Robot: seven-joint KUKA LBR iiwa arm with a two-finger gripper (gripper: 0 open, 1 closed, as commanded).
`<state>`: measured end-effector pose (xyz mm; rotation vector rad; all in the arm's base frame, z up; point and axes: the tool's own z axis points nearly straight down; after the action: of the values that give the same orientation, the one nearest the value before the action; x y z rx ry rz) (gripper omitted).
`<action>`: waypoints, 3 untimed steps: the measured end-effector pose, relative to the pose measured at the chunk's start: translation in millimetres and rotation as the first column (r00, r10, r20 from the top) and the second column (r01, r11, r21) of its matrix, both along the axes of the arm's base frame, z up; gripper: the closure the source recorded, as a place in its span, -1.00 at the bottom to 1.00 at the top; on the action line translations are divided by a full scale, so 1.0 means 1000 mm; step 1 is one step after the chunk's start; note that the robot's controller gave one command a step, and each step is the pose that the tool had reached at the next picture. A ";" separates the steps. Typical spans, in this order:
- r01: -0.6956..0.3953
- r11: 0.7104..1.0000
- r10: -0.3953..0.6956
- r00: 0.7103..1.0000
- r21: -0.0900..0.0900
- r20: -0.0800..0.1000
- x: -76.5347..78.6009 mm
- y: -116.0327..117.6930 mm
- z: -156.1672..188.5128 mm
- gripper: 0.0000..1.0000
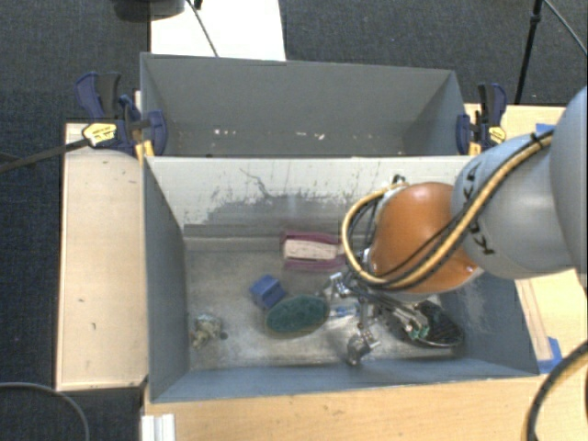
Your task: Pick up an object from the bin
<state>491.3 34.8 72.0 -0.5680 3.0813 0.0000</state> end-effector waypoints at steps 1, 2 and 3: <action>-0.237 0.972 0.237 0.972 0.000 -0.002 -0.012 0.027 0.029 -1.00; -0.422 0.907 0.422 0.907 -0.001 -0.001 -0.011 0.033 0.033 -1.00; -0.546 0.838 0.546 0.838 -0.005 0.000 -0.006 0.064 0.000 -1.00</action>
Offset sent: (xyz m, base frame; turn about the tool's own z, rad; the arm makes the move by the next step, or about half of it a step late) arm -0.0129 0.0263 0.0280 -0.2401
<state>485.5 98.8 72.1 -1.4222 2.7919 -0.0037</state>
